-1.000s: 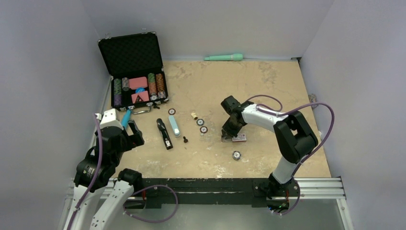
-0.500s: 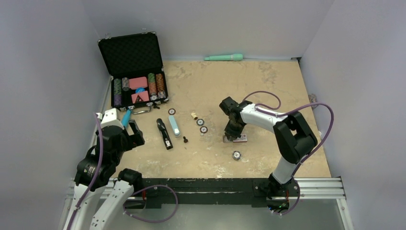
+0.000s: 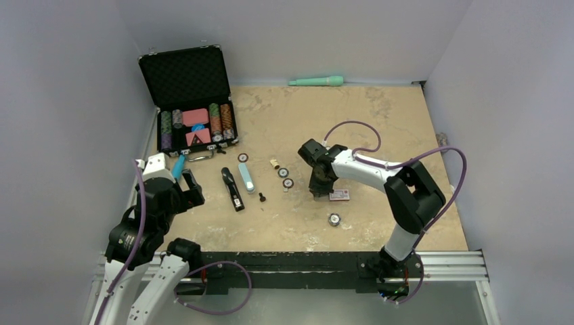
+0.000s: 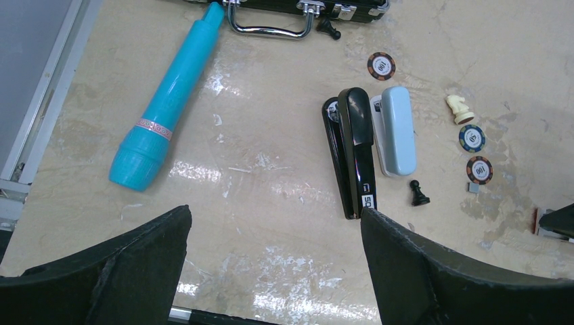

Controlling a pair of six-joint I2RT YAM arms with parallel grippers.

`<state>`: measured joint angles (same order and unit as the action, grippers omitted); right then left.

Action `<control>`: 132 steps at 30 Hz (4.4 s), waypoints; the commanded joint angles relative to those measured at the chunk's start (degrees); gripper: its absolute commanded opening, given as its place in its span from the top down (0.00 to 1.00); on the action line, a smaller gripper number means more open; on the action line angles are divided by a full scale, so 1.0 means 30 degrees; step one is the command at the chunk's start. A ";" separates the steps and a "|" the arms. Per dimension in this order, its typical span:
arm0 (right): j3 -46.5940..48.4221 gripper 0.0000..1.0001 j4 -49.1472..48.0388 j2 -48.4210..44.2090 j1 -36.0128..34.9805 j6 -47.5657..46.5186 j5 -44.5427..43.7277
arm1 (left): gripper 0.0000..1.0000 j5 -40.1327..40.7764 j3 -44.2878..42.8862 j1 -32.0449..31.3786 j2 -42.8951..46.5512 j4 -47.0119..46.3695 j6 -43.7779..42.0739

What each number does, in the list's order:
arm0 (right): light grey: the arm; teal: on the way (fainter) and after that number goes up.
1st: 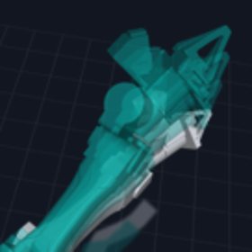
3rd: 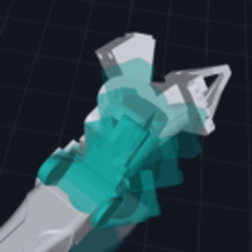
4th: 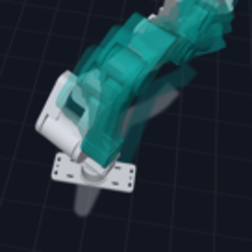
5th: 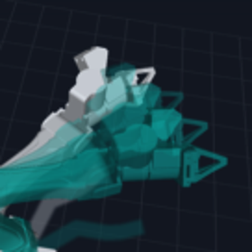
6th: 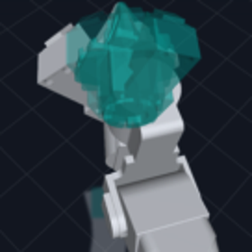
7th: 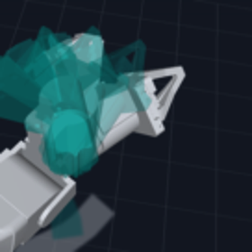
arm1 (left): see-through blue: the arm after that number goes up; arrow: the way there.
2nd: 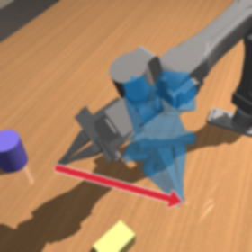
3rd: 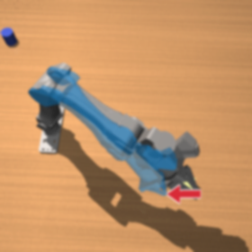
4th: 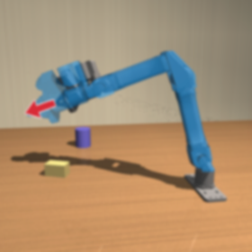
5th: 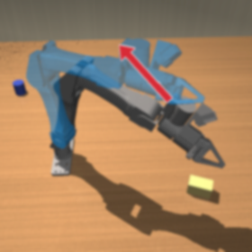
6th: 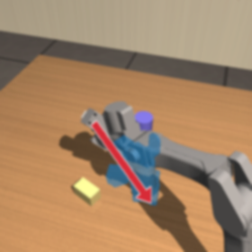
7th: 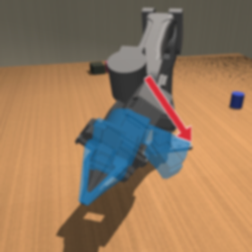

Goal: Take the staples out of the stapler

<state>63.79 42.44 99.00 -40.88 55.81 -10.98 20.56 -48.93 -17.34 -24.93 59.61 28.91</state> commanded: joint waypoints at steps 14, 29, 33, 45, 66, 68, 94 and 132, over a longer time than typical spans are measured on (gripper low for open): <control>0.0123 1.00 0.0393 -0.0934 -0.0208 -0.1269 -0.1580 | 0.02 0.0062 0.0029 0.0127 0.0137 -0.0413 -0.0173; -0.0287 1.00 -0.0993 -0.0590 -0.0215 -0.2077 -0.1099 | 0.02 0.0003 0.0065 0.0126 0.0164 -0.0447 -0.0202; -0.0185 0.89 -0.1048 -0.0360 -0.0222 -0.2189 -0.0941 | 0.02 0.0003 0.0066 0.0127 0.0194 -0.0419 -0.0227; -0.0479 0.69 -0.0817 -0.0634 -0.0207 -0.2133 -0.0919 | 0.02 0.0032 0.0078 0.0127 0.0282 -0.0418 -0.0202; 0.3718 0.63 -0.1465 -0.2667 -0.1045 -0.5585 0.1780 | 0.02 -0.0114 0.0064 0.0127 0.0311 -0.0493 -0.0294; 0.4151 0.62 -0.1474 -0.2474 -0.1440 -0.5932 0.1611 | 0.02 -0.0114 0.0097 0.0127 0.0320 -0.0480 -0.0261; 0.8542 0.59 0.2318 0.4865 -0.3159 -0.1124 0.1620 | 0.02 -0.0300 0.0115 0.0127 0.0399 -0.0578 -0.0356; 1.0420 0.81 0.4190 0.8045 -0.3115 -0.0792 -0.0992 | 0.02 -0.0593 0.0157 -0.0001 0.0123 -0.0741 -0.0520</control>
<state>95.74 53.43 123.81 -50.15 53.56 -11.03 19.44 -48.84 -17.37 -24.12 59.37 28.80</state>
